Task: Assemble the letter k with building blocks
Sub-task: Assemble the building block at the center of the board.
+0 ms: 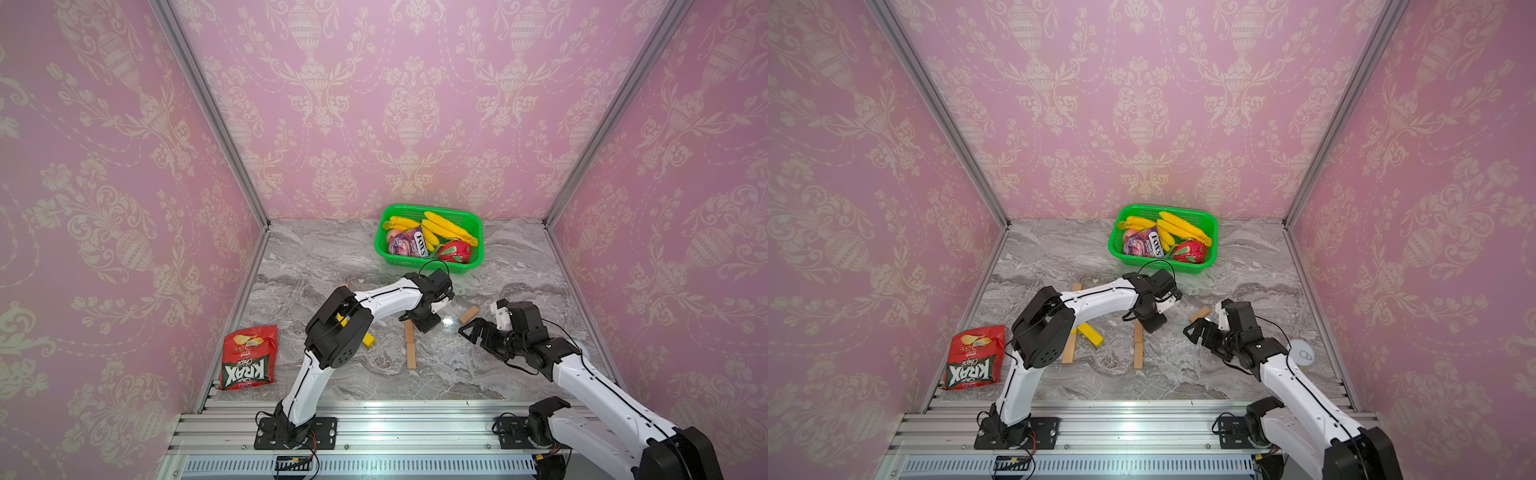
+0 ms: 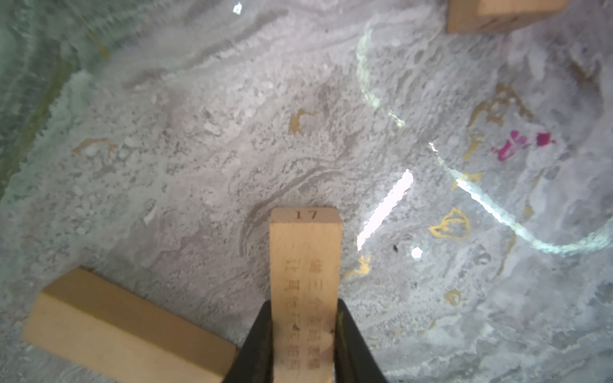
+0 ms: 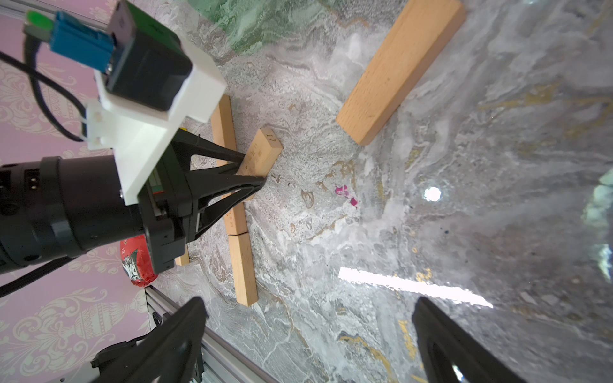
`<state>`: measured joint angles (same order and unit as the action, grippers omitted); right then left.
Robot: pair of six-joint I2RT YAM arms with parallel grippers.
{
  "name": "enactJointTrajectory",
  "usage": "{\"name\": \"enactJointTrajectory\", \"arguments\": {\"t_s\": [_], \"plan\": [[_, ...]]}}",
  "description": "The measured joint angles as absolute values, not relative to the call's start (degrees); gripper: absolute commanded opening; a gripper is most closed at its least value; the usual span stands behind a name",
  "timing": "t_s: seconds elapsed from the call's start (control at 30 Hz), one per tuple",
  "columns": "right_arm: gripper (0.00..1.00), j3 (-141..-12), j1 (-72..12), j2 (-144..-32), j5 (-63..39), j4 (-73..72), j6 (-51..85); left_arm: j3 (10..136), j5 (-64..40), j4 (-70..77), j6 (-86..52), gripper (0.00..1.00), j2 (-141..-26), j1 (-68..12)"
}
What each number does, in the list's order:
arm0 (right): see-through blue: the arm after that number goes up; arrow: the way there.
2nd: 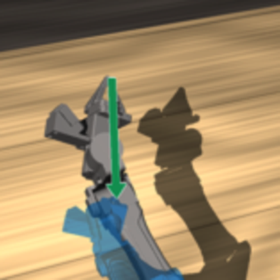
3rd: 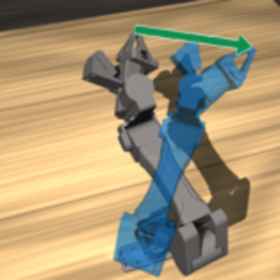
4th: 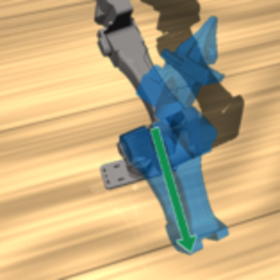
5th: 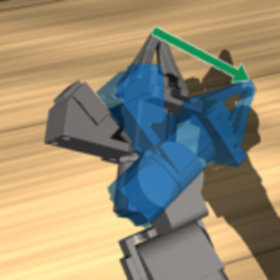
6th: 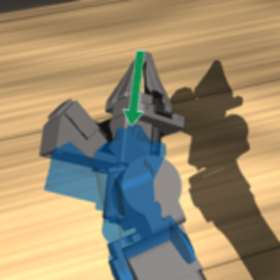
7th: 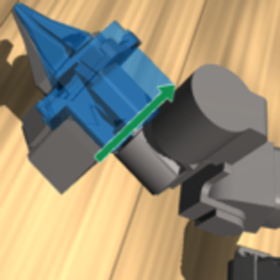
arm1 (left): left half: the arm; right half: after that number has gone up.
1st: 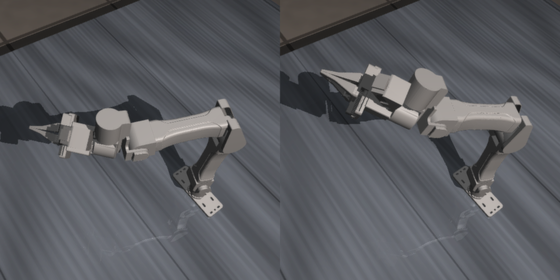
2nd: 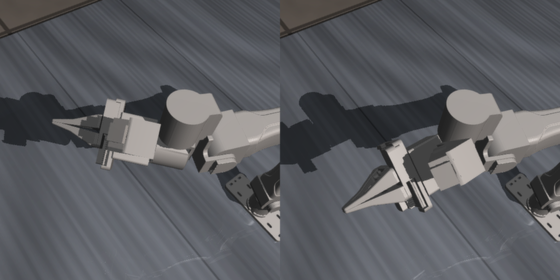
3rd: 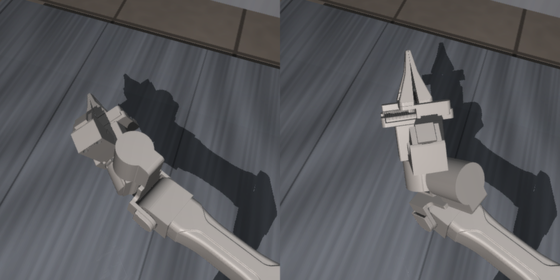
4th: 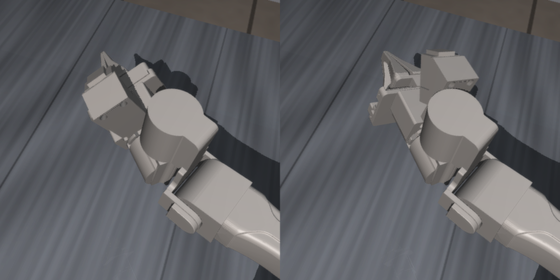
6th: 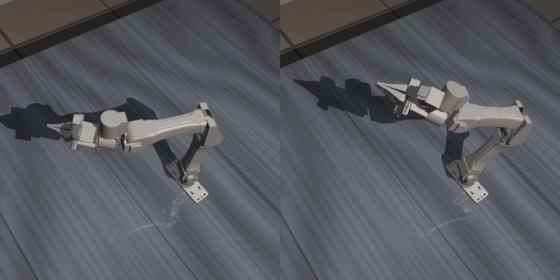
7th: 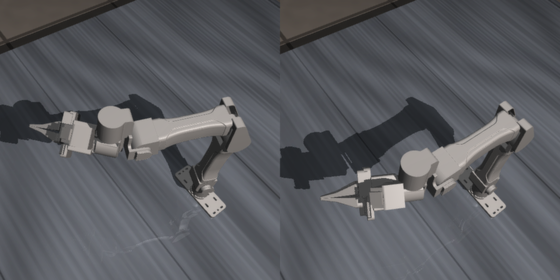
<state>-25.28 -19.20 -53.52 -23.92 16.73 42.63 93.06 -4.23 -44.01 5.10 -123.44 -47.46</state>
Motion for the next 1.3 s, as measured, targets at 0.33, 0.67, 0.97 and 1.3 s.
{"name": "enactJointTrajectory", "arguments": {"t_s": [0.33, 0.67, 0.97, 1.3], "plan": [[1.00, -25.28, -19.44, -53.54, -23.88, 16.71, 42.63, 93.06, -4.23, -43.88, 5.13, 0.20, -123.44, -47.35], [1.00, -25.28, -19.62, -53.67, -23.53, 16.69, 42.63, 92.99, -4.23, -43.75, 5.13, 0.20, -123.44, -47.27], [1.00, -25.28, -20.18, -54.19, -23.53, 16.62, 42.65, 92.95, -4.23, -43.70, 5.13, 0.20, -123.44, -47.24], [1.00, -25.28, -20.36, -54.28, -23.53, 16.60, 42.65, 92.95, -4.23, -43.70, 5.15, 0.20, -123.44, -47.24]]}}
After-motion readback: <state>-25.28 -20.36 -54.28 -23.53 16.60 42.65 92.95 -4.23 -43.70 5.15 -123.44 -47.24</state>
